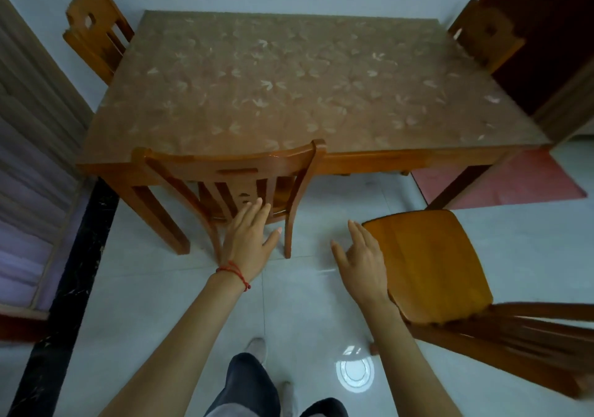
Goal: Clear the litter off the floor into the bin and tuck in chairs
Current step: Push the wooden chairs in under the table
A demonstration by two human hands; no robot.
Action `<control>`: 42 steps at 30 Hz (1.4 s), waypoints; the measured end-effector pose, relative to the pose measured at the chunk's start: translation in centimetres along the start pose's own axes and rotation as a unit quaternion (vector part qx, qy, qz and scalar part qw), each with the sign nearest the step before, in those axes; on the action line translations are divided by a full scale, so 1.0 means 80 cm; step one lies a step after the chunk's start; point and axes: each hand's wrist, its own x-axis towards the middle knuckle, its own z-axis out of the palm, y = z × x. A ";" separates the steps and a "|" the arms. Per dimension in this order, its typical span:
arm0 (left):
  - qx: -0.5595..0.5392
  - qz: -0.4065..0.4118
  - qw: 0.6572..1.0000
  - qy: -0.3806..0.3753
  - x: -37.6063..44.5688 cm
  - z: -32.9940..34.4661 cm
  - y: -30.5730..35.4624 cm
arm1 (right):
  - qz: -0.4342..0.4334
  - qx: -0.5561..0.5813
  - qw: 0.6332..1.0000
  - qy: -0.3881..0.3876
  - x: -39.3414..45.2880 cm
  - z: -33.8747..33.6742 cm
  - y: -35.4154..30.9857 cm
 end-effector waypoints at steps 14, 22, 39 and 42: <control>0.029 0.299 0.937 -0.175 0.061 0.095 0.119 | 0.290 0.001 0.945 0.153 -0.072 -0.036 0.090; 0.039 0.477 0.834 -0.274 0.023 0.151 0.183 | 0.426 -0.044 0.861 0.276 -0.173 -0.020 0.107; 0.060 0.747 0.577 -0.323 -0.232 0.210 0.286 | 0.664 -0.096 0.658 0.341 -0.466 0.014 0.094; 0.069 0.747 0.567 -0.341 -0.278 0.218 0.300 | 0.675 -0.093 0.648 0.340 -0.510 0.008 0.104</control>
